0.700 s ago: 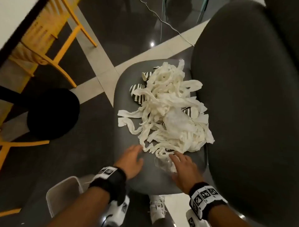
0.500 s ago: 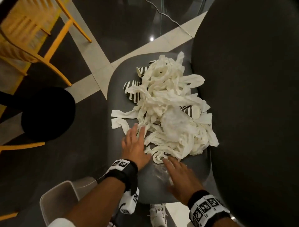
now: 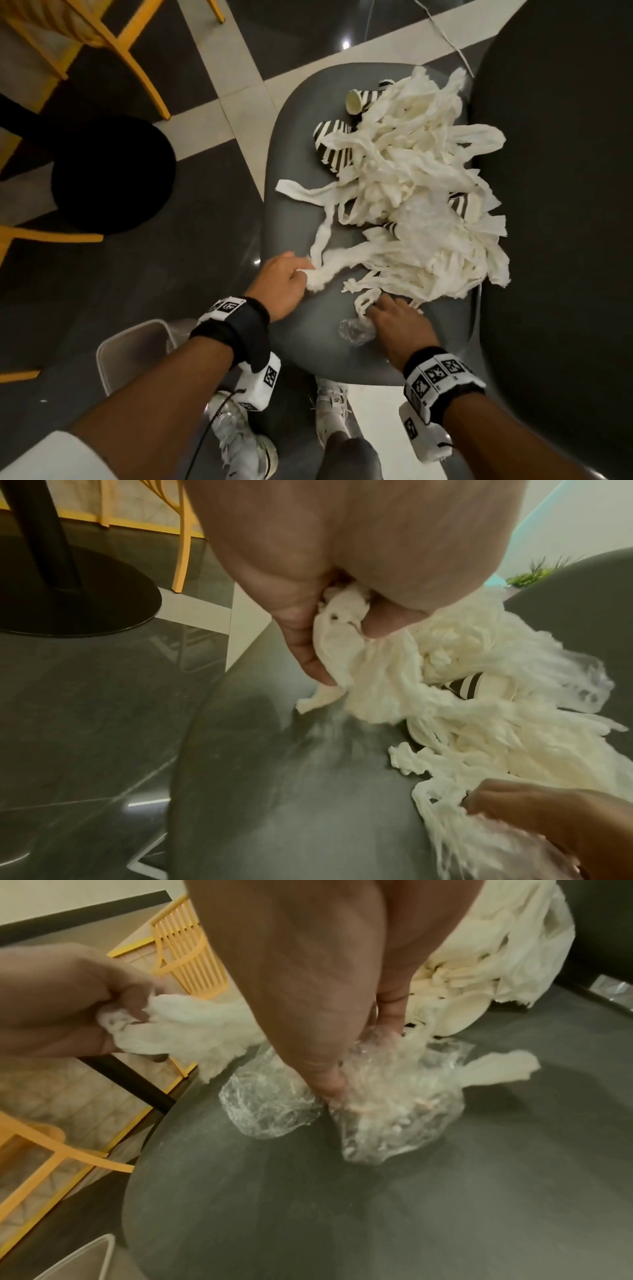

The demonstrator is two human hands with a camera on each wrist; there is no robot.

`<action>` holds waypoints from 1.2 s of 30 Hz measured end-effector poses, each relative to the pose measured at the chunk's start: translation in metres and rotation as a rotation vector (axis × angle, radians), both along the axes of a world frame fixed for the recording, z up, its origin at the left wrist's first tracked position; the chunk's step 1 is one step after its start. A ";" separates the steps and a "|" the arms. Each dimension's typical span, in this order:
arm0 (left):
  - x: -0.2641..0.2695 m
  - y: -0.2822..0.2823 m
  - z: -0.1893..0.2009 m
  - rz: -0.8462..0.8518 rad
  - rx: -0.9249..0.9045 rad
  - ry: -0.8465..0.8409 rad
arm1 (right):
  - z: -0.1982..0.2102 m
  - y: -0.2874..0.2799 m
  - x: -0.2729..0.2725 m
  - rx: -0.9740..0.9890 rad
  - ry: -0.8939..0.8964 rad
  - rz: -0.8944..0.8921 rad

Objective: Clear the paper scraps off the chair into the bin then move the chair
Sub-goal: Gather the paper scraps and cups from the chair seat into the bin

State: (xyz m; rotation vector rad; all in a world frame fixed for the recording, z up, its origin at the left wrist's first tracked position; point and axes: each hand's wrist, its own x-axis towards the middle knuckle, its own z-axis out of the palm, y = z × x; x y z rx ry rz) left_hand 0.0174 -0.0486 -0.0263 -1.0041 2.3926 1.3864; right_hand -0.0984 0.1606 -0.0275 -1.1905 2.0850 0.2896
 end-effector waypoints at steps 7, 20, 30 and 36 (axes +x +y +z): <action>0.056 -0.012 0.016 0.235 0.189 0.062 | 0.031 -0.032 0.027 -0.213 0.003 -0.080; 0.253 -0.087 0.002 0.896 0.241 0.010 | 0.036 -0.221 0.202 -0.527 -0.477 0.028; 0.431 -0.087 -0.100 1.443 0.530 0.059 | -0.120 -0.280 0.372 -0.200 -0.547 -0.188; 0.470 -0.061 -0.171 1.189 0.674 -0.013 | -0.170 -0.282 0.413 -0.031 -0.578 -0.200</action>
